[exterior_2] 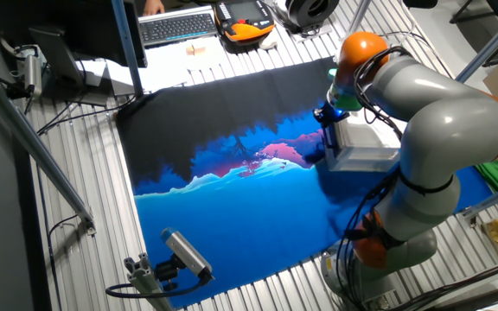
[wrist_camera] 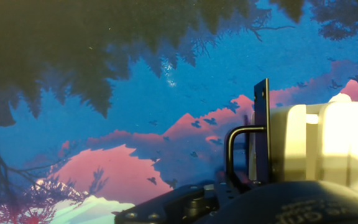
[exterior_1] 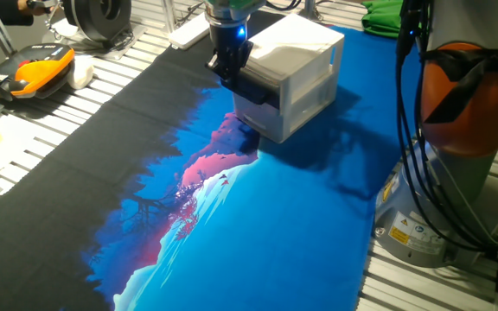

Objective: Grasp the handle and open the drawer

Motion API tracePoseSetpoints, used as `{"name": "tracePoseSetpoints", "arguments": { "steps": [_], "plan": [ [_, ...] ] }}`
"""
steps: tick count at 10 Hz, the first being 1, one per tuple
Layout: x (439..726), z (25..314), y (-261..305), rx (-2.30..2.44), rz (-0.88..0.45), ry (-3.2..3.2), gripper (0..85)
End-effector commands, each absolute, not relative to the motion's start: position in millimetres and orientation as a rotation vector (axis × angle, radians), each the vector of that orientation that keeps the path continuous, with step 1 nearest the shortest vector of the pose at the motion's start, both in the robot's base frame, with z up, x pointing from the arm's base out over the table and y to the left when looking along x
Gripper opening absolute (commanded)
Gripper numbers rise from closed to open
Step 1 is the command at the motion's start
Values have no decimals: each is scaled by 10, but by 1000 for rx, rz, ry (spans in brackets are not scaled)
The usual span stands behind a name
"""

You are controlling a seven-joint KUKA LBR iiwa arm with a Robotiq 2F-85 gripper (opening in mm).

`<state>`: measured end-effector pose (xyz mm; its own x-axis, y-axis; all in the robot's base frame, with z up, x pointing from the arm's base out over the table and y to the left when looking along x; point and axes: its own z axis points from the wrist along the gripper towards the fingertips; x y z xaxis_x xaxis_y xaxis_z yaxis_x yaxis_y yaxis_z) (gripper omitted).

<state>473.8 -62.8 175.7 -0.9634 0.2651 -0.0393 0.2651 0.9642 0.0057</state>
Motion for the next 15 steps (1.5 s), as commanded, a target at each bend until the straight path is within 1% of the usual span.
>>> {"name": "tracePoseSetpoints", "arguments": {
  "steps": [1, 7, 15],
  "plan": [
    [4734, 1748, -609, 414, -1, 3073, 0],
    [4726, 1824, -473, 426, -12, 3073, 0],
    [4708, 1754, -324, 434, -32, 3060, 0]
  ]
}}
